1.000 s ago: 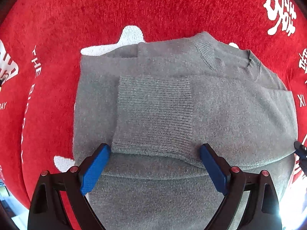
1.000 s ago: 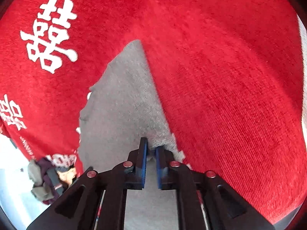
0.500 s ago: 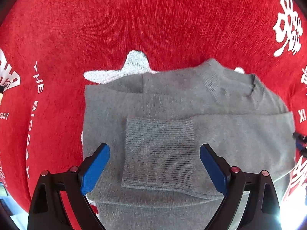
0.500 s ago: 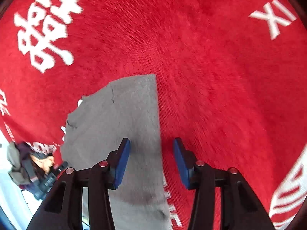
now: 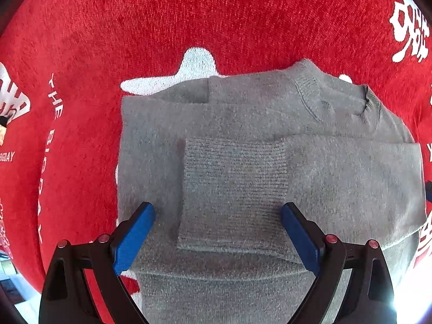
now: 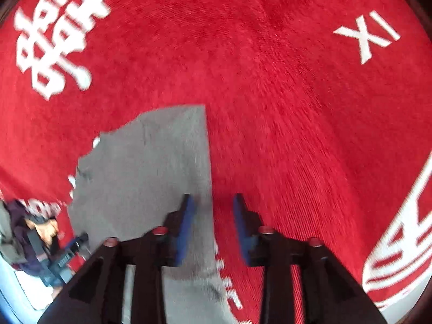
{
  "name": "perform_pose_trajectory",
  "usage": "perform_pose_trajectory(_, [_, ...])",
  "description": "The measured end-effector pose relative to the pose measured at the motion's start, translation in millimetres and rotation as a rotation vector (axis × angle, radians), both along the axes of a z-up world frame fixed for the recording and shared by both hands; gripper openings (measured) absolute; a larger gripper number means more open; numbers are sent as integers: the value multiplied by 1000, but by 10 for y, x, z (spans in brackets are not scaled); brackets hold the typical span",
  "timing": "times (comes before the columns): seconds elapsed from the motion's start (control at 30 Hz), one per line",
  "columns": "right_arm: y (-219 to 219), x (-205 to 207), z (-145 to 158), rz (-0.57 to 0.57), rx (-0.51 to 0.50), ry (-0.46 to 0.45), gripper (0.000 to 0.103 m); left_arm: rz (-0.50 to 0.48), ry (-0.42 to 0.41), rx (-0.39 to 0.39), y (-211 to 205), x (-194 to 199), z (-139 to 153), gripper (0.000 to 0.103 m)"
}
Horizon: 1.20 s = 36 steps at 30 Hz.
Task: Fold small clothes
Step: 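Open the right gripper to release the sleeve on the sweater, then grasp the sweater hem with both grippers and lift it toward the collar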
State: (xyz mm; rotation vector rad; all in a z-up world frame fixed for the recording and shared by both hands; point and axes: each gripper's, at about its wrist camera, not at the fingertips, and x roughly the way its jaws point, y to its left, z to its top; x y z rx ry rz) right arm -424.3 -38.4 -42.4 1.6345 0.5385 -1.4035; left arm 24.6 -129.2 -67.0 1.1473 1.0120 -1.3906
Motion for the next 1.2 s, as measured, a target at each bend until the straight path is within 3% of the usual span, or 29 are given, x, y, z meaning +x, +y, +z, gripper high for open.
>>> perform_pose_trajectory(0.03, [30,78,32,22,3,18,52,-2,-6,2,7,-29,12,96])
perform_pose_trajectory(0.27, [229,566,246,195,0,34,67,-30,-18,14,222,-200,215,96])
perform_pose_trajectory(0.4, [301,816,257,262,6,11,69,-41,-11,28,395,-303,306,96])
perform_pose_trajectory(0.87, [512,1060,245,300,30,-63,73,-86,3,86,965,-877,443,96])
perform_pose_trajectory(1.2, [817,944,239,295,55,-102,73,-115,33,165,1748,-1374,509,96])
